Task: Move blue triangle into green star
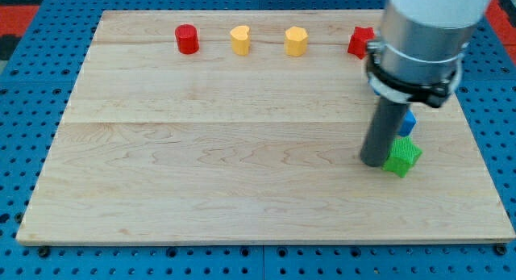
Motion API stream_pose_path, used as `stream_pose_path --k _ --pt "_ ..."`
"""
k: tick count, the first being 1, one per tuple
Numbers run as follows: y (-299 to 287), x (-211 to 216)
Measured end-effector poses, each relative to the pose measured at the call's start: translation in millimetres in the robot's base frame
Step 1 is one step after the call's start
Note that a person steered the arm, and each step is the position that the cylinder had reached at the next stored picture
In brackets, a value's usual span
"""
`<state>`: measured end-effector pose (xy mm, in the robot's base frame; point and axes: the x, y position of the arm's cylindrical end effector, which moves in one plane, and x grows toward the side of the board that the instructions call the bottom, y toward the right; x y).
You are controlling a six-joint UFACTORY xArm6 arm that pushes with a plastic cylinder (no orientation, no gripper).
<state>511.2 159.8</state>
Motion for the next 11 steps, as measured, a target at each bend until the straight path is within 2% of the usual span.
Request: stream_pose_path --k 2,3,4,5,7,8,9,10,11 --pt "19 -3" --pt "-26 -25" --pt "-32 -84" --pt "-21 -89" --pt "21 -77" --pt "24 -56" --pt "-2 -70" --pt "-7 -62" --pt "1 -29"
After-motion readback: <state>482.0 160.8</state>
